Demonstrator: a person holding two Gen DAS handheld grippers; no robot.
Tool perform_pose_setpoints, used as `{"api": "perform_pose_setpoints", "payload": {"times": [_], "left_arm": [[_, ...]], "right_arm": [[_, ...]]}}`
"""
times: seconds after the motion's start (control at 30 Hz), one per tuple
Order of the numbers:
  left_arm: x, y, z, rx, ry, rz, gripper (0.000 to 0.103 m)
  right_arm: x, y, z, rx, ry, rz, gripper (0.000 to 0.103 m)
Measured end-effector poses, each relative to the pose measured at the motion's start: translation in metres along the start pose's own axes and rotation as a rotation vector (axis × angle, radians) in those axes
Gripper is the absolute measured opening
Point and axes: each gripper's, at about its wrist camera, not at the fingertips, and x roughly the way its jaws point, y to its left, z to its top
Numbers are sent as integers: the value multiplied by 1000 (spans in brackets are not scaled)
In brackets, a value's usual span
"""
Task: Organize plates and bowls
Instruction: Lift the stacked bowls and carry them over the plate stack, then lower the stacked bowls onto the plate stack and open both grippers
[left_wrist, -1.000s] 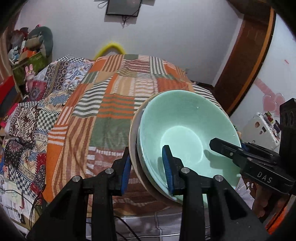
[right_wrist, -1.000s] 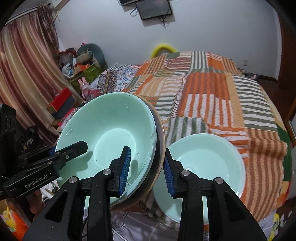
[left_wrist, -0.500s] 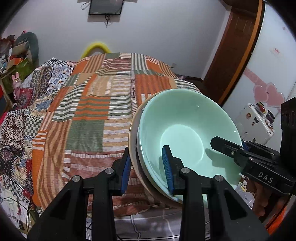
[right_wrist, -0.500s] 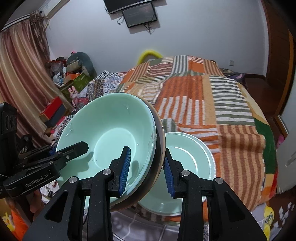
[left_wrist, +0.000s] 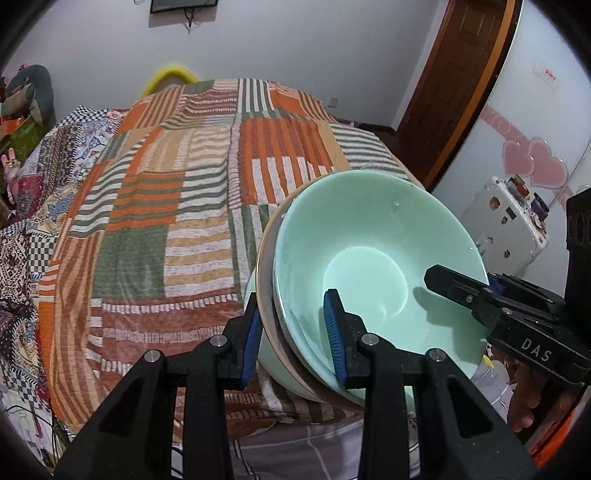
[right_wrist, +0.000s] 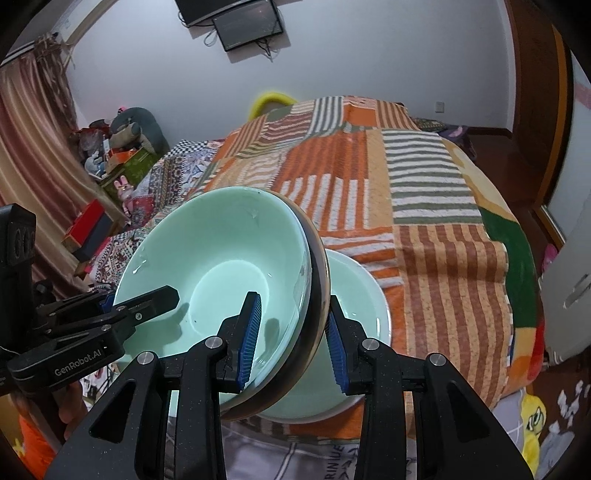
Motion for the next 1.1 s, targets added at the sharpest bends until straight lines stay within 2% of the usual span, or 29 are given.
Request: {"api": "perform_pose_setpoints", "payload": {"times": [0.33,0.77,1.1], "left_arm": [[34,-4,2,4,69,4,33],[60,1,-3,-11,128,14,33],[62,3,-6,-15,123,6,33]], "right_arm": [[19,-19,-4,43,49,-5,31],[38,-29,-12,76,111,3,31],[41,-31,-14,76,118,3,31]]}}
